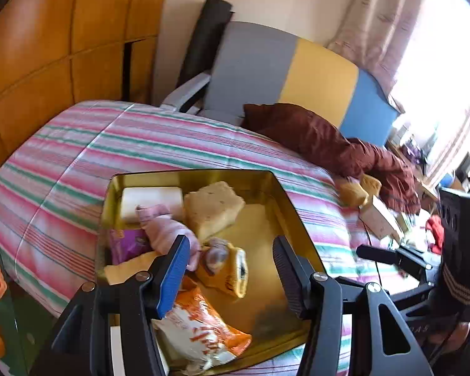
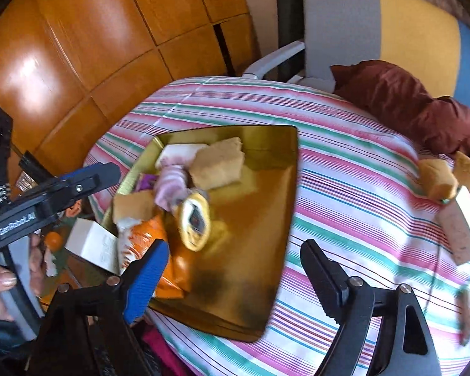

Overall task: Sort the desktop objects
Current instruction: 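Carry the pink sock and yellow sock ball to the gold tray and release, then withdraw both grippers from the tray and reach back toward the pile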

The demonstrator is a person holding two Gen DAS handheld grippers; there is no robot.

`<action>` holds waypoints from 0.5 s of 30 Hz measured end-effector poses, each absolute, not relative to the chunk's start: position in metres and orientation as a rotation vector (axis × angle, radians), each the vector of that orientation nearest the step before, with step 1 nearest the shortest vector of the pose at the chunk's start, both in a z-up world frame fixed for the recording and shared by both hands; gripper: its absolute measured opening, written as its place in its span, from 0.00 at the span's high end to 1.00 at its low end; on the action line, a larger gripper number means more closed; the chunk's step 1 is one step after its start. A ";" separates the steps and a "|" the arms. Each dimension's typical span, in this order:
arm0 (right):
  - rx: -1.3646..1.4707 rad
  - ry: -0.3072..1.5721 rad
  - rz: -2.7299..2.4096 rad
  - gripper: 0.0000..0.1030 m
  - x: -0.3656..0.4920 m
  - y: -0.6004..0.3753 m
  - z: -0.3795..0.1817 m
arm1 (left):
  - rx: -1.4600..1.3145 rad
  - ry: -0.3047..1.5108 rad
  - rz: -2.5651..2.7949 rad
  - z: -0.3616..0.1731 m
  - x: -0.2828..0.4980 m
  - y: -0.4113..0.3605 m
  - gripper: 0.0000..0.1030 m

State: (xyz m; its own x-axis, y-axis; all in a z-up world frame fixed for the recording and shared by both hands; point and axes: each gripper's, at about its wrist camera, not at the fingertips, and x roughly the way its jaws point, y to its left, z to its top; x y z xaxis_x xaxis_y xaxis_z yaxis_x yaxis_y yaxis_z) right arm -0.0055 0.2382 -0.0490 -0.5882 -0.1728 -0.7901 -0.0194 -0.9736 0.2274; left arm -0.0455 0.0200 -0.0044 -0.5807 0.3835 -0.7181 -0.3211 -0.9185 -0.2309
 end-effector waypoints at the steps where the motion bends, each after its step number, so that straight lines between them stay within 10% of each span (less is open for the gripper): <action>1: 1.384 -0.321 -2.714 0.14 -0.002 0.241 -0.049 | -1.151 -0.092 2.482 -0.004 -0.044 0.024 0.46; 15: 1.442 -0.342 -2.837 0.12 0.036 0.298 -0.046 | -1.115 0.080 2.402 -0.007 -0.016 0.074 0.46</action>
State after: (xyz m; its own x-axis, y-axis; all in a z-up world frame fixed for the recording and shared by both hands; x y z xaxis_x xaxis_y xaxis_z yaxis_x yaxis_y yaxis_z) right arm 0.0362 0.2981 -0.0465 -0.5926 -0.0433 -0.8043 -0.1489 -0.9755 0.1622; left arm -0.0159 0.0745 -0.0070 -0.5483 0.4046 -0.7319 -0.4525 -0.8795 -0.1472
